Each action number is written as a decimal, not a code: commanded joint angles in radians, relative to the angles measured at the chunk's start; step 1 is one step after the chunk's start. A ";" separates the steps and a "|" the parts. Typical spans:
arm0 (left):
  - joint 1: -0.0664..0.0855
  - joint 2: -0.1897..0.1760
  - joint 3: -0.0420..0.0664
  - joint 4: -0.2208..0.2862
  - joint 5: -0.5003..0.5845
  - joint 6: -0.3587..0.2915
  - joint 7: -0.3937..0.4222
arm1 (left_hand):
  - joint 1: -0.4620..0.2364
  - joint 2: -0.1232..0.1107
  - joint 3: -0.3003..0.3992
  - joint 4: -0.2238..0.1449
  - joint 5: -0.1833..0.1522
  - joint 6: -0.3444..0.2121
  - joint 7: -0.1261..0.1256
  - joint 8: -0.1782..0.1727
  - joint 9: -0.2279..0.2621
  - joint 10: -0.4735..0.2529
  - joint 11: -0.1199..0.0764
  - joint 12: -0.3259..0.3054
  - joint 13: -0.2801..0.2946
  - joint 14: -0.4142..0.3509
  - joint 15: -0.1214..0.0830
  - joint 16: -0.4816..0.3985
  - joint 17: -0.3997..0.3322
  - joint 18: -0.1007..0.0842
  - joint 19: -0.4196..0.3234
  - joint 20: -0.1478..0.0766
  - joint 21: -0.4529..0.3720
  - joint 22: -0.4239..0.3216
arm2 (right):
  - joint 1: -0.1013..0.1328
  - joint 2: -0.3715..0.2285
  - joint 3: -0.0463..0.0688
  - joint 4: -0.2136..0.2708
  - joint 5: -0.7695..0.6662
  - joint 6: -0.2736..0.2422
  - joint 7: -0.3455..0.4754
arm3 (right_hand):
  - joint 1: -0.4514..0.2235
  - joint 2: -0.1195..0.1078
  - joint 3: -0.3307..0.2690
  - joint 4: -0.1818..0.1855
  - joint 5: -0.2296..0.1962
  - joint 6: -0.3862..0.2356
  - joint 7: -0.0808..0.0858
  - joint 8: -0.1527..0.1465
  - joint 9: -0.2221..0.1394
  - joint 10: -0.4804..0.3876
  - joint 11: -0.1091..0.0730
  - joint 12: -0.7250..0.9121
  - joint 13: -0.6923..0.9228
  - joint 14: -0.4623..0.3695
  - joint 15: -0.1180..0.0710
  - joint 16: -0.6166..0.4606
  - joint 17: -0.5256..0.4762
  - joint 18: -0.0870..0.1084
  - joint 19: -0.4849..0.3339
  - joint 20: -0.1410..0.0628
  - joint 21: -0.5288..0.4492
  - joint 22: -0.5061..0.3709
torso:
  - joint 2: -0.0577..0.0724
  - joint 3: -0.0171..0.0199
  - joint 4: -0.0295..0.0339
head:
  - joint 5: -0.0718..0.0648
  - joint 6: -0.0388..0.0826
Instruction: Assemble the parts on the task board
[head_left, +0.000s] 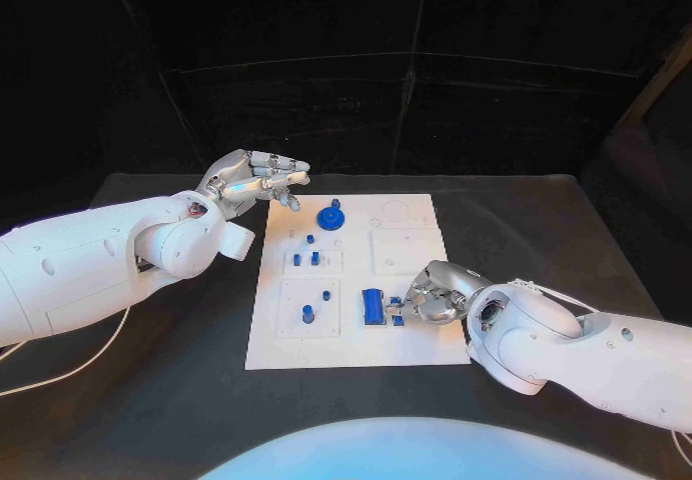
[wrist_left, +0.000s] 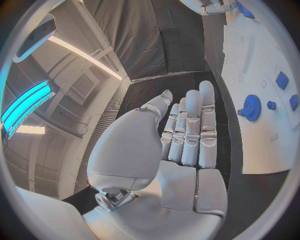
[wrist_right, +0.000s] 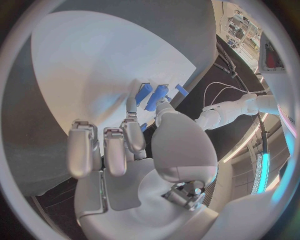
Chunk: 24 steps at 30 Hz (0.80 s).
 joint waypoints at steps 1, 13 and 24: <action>0.001 0.000 0.001 0.002 0.004 0.011 0.003 | 0.001 0.009 -0.005 -0.001 -0.001 -0.003 -0.004 0.004 -0.001 -0.006 -0.004 0.005 0.002 -0.005 -0.001 0.006 -0.001 0.020 0.007 0.002 -0.007 -0.001 | 0.001 -0.009 0.000 0.008 -0.004 -0.013 0.027 | 0.039 0.008 -0.010 -0.010 0.015 -0.007 0.000 0.004 0.004 0.004 0.002 0.001 0.011 0.093 -0.007 -0.002 0.203 -0.014 0.030 -0.004 -0.006 0.043 | -0.001 0.0001 0.0001 | -0.001 0.000; 0.001 -0.003 0.001 0.001 0.004 0.010 0.003 | 0.002 0.010 -0.006 -0.002 0.000 -0.003 -0.004 0.004 -0.001 -0.007 -0.004 0.005 0.002 -0.006 -0.001 0.006 -0.001 0.020 0.007 0.002 -0.007 -0.001 | 0.001 -0.054 0.000 0.039 0.004 0.023 0.083 | 0.145 0.019 -0.043 -0.079 0.000 -0.011 0.003 0.005 0.016 0.002 0.004 -0.002 0.012 0.094 -0.006 -0.001 0.205 -0.013 0.029 -0.002 -0.008 0.043 | 0.000 -0.0001 -0.0006 | -0.001 0.004; 0.001 0.000 0.001 -0.001 0.004 0.014 0.001 | 0.002 0.010 -0.006 -0.002 0.000 -0.003 -0.004 0.004 -0.001 -0.007 -0.004 0.005 0.002 -0.006 -0.001 0.006 -0.001 0.020 0.007 0.002 -0.007 -0.001 | 0.001 -0.048 0.000 0.023 0.008 0.041 0.081 | 0.157 0.035 -0.049 -0.088 0.003 -0.010 0.003 0.005 0.018 0.001 0.004 -0.003 0.012 0.094 -0.005 -0.002 0.205 -0.013 0.029 -0.002 -0.008 0.043 | 0.000 -0.0003 0.0015 | -0.003 0.006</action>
